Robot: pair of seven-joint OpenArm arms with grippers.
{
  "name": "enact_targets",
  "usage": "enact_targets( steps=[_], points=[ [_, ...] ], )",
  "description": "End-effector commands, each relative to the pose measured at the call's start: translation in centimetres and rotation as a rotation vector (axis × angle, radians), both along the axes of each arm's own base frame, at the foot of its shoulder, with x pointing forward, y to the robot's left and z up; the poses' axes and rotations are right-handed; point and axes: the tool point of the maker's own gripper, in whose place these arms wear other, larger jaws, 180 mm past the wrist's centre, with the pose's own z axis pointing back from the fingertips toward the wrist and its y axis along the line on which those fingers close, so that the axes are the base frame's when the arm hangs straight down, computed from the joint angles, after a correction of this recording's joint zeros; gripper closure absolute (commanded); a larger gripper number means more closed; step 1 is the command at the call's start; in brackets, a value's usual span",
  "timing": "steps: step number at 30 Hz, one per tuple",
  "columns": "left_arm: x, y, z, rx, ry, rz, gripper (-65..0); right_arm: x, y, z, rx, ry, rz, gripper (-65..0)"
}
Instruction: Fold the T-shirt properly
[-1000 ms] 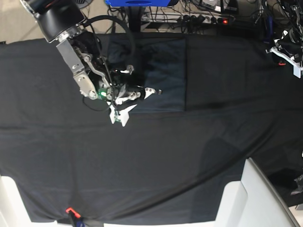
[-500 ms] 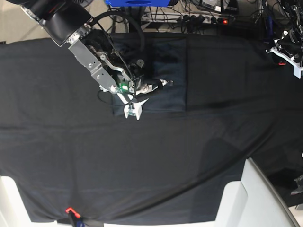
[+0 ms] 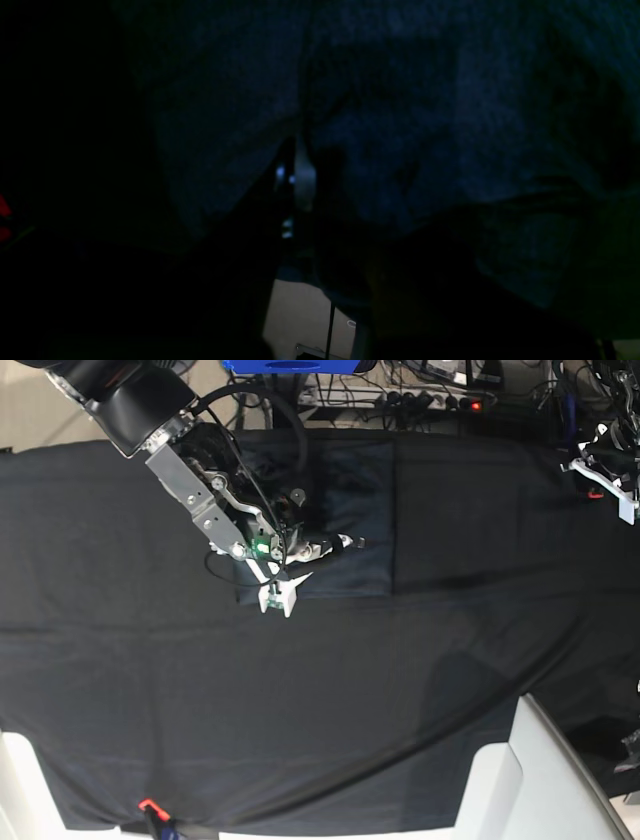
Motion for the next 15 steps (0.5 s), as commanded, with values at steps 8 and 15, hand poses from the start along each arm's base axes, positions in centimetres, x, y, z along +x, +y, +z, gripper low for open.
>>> enact_targets(
  steps=[8, 15],
  points=[
    [0.6, 0.8, 0.9, 0.023, -0.026, -0.003, 0.0, 1.0, 2.3, 0.3, 0.023, 0.0, 0.005, -0.2],
    [0.5, 0.8, 0.9, 0.022, -0.025, -0.002, 0.0, 1.2, 2.6, 0.9, 0.037, -0.014, 0.007, -0.2]
  ],
)
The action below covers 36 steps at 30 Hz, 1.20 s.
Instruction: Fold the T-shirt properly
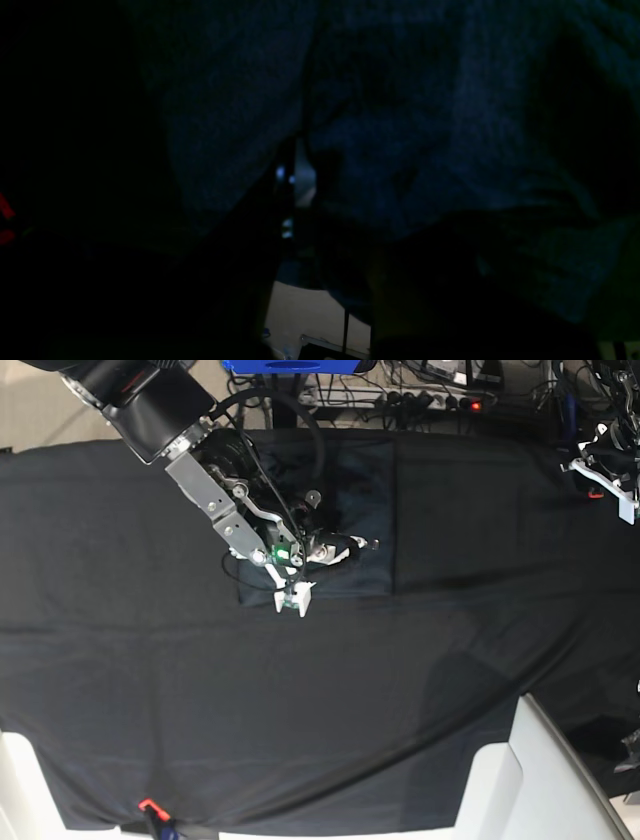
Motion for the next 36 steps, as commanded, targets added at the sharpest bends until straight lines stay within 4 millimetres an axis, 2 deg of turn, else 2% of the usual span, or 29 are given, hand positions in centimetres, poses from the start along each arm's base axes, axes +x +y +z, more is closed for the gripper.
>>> enact_targets(
  steps=[1, 4, 15, 18, 20, 23, 25, 34, 36],
  points=[
    [0.6, 0.8, 1.0, 0.024, -0.026, -0.003, 0.0, 1.2, 1.2, 1.7, 0.041, -0.047, 0.006, -0.2],
    [0.6, 0.8, 1.0, 0.024, -0.026, -0.003, 0.0, 1.4, 1.6, 2.5, 0.06, -0.065, 0.009, -0.2],
    [0.9, 0.9, 1.2, 0.027, -0.033, -0.004, 0.0, 0.9, 1.6, 2.4, 0.062, -0.035, 0.021, -0.3],
    [1.2, 1.0, 1.2, 0.04, -0.03, -0.01, 0.0, 0.8, 2.4, 2.6, 0.078, -0.028, 0.023, -1.2],
    [0.9, 1.2, 1.0, 0.066, -0.005, -0.02, 0.0, 0.7, 2.7, 2.8, 0.087, -0.031, 0.035, -6.6],
    [1.1, 1.1, 0.7, 0.087, 0.012, -0.027, 0.0, 0.3, 3.4, 2.9, 0.11, -0.034, 0.099, -18.0],
    [0.9, 1.2, 0.5, 0.103, 0.029, -0.034, 0.0, 0.2, 3.7, 3.1, 0.124, -0.044, 0.137, -21.8],
    [1.3, 1.2, 0.8, 0.105, 0.016, -0.037, 0.0, -0.6, 5.3, 3.7, 0.168, -0.03, 0.218, -21.8],
    [1.3, 1.2, 0.8, 0.105, 0.016, -0.037, 0.0, -0.9, 5.3, 3.2, 0.16, -0.01, 0.22, -21.8]
  ],
)
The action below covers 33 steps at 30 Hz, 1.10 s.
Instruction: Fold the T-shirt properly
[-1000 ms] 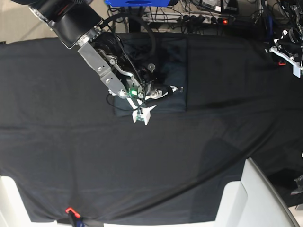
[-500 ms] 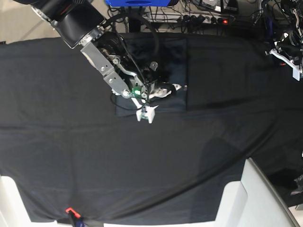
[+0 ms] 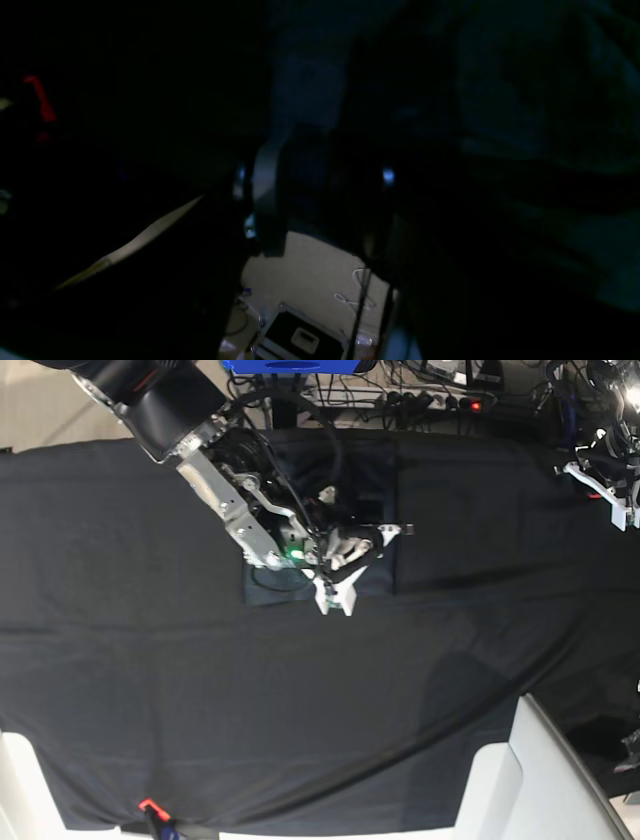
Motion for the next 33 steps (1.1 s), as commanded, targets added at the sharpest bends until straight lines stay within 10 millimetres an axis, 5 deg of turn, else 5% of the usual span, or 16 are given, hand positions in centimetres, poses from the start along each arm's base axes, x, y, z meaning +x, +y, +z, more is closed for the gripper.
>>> enact_targets(
  steps=[1, 10, 16, 19, 25, 28, 33],
  points=[
    [0.8, 1.0, 1.3, 0.033, -0.031, -0.007, 0.0, 0.6, 0.7, 0.6, 0.02, -0.014, 0.009, -21.8],
    [0.8, 1.1, 1.3, 0.035, -0.031, -0.008, 0.0, -0.3, 3.1, 1.3, 0.073, -0.083, 0.213, -21.6],
    [1.4, 1.2, 1.4, 0.037, -0.04, -0.006, 0.0, -2.7, 6.3, 2.5, 0.079, -0.179, 0.475, -21.6],
    [1.6, 1.2, 1.5, 0.037, -0.045, -0.006, 0.0, -2.4, 7.1, 4.7, 0.117, -0.245, 0.501, -21.6],
    [1.7, 1.3, 1.7, 0.04, -0.05, -0.002, 0.0, -0.4, 0.7, 7.5, 0.122, -0.214, 0.268, -18.6],
    [1.7, 1.3, 1.7, 0.041, -0.051, -0.002, 0.0, -0.3, -2.9, 6.8, 0.114, -0.171, 0.152, -0.6],
    [1.9, 1.2, 1.7, 0.04, -0.052, -0.007, 0.0, -0.1, -6.2, 5.1, 0.082, -0.138, 0.042, -0.2]
  ],
)
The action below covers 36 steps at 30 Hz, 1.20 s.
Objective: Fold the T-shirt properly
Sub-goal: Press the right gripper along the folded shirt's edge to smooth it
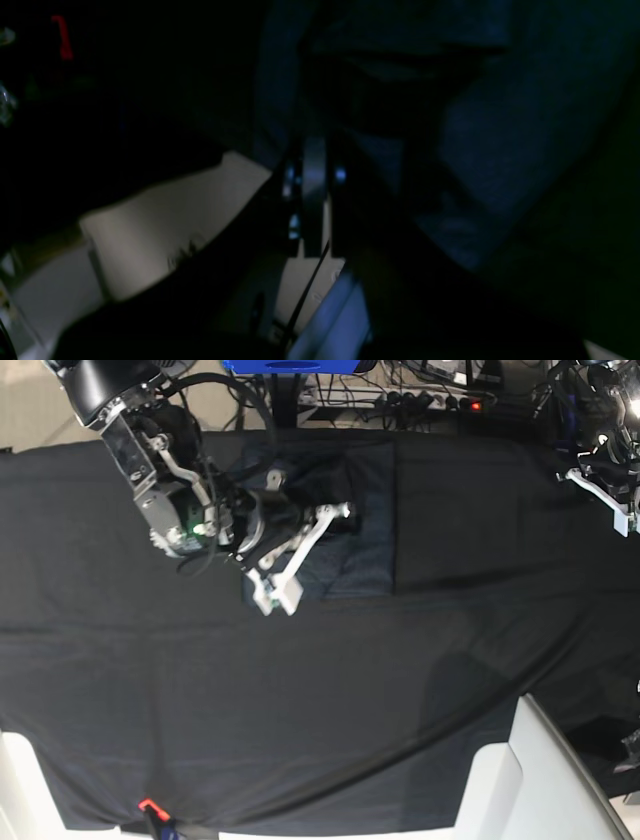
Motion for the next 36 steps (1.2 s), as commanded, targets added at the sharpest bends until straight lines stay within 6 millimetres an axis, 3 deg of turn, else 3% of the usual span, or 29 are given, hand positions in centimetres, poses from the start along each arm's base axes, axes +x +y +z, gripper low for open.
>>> enact_targets(
  steps=[1, 9, 17, 27, 30, 36],
  points=[
    [1.0, 0.9, 1.4, 0.031, -0.036, -0.008, 0.0, 0.8, -0.3, 0.7, 0.014, -0.034, -0.011, 0.0],
    [0.7, 1.0, 1.3, 0.033, -0.032, -0.006, 0.0, 2.2, -2.5, -2.9, -0.072, -0.004, -0.06, 0.0],
    [0.5, 1.1, 1.4, 0.035, -0.028, -0.004, 0.0, 2.8, -2.7, -3.0, -0.074, -0.032, -0.08, 0.0],
    [0.5, 1.2, 1.4, 0.037, -0.028, -0.005, 0.0, 4.2, -4.9, -5.8, -0.152, -0.026, -0.119, 0.0],
    [0.5, 1.2, 1.4, 0.037, -0.028, -0.005, 0.0, 4.5, -3.9, -5.6, -0.149, -0.041, -0.092, 0.0],
    [0.5, 1.2, 1.4, 0.036, -0.028, -0.006, 0.0, 5.1, 0.1, -4.4, -0.085, -0.046, -0.064, 0.0]
  ],
)
